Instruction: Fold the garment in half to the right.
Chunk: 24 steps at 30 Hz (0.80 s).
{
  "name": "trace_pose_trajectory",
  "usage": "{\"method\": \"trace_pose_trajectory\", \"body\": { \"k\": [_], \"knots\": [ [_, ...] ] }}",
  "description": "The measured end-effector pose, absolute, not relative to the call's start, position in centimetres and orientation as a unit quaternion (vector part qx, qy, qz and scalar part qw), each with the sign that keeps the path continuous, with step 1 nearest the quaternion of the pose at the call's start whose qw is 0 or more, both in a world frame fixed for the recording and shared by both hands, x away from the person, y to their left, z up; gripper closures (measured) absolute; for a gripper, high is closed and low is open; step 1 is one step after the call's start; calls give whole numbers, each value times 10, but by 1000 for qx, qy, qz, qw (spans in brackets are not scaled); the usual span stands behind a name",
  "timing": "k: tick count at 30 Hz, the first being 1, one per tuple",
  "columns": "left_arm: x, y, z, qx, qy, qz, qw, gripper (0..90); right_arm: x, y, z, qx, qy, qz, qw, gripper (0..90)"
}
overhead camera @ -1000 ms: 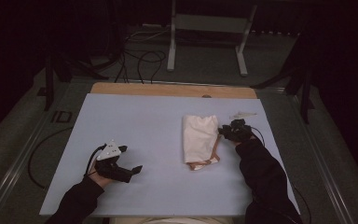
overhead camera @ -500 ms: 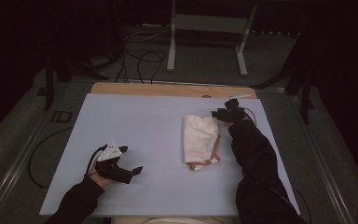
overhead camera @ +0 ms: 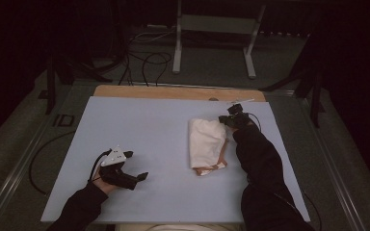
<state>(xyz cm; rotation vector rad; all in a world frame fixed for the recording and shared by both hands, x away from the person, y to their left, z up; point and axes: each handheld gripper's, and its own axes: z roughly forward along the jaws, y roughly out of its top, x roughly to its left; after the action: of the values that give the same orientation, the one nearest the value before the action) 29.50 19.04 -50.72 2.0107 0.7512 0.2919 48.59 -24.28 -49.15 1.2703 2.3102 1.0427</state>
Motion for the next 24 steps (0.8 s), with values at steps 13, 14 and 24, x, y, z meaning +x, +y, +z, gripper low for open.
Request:
{"method": "trace_pose_trajectory", "body": {
  "k": [13,14,24],
  "knots": [
    [294,189,-506,820,305,122,469,0,477,-263,-485,458,787,374,174,877],
    [294,189,-506,819,305,122,470,0,478,-264,-489,462,786,374,171,877],
    [293,189,-506,822,302,138,462,0,486,-263,-509,470,790,356,169,874]
  ]
}}
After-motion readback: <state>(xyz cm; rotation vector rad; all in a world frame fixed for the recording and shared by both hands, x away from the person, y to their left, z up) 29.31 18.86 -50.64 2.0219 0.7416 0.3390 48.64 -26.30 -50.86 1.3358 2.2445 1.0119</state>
